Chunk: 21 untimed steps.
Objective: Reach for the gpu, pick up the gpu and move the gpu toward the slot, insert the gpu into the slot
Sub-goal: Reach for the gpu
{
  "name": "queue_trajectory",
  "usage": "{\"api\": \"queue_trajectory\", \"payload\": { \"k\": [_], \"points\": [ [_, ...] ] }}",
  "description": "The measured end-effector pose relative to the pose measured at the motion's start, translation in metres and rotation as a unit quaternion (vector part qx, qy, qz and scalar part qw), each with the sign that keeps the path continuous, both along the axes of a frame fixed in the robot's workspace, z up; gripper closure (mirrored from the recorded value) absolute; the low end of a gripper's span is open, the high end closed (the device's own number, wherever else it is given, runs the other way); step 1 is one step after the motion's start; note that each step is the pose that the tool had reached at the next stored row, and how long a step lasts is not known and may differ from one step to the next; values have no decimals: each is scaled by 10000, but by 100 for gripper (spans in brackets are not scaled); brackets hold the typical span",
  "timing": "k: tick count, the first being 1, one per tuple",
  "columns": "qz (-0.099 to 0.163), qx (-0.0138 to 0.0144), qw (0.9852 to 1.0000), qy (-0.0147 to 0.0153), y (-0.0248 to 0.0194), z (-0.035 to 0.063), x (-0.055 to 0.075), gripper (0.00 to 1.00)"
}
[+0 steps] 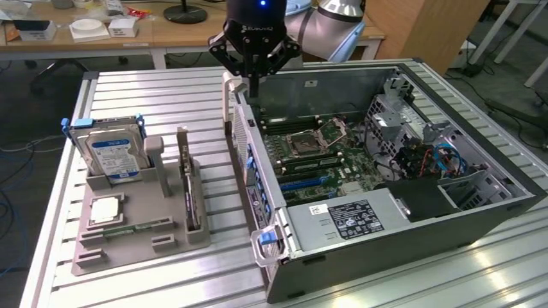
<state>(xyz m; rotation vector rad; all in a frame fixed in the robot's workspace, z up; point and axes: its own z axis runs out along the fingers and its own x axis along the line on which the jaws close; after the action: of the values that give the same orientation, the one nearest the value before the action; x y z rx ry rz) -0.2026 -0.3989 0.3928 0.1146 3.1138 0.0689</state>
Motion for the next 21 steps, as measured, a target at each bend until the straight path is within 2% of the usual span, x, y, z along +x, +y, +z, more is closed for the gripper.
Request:
{"api": "queue_trajectory", "payload": {
  "k": [21],
  "points": [
    [0,0,10000,0,0,-3,-176,90]
  ]
}}
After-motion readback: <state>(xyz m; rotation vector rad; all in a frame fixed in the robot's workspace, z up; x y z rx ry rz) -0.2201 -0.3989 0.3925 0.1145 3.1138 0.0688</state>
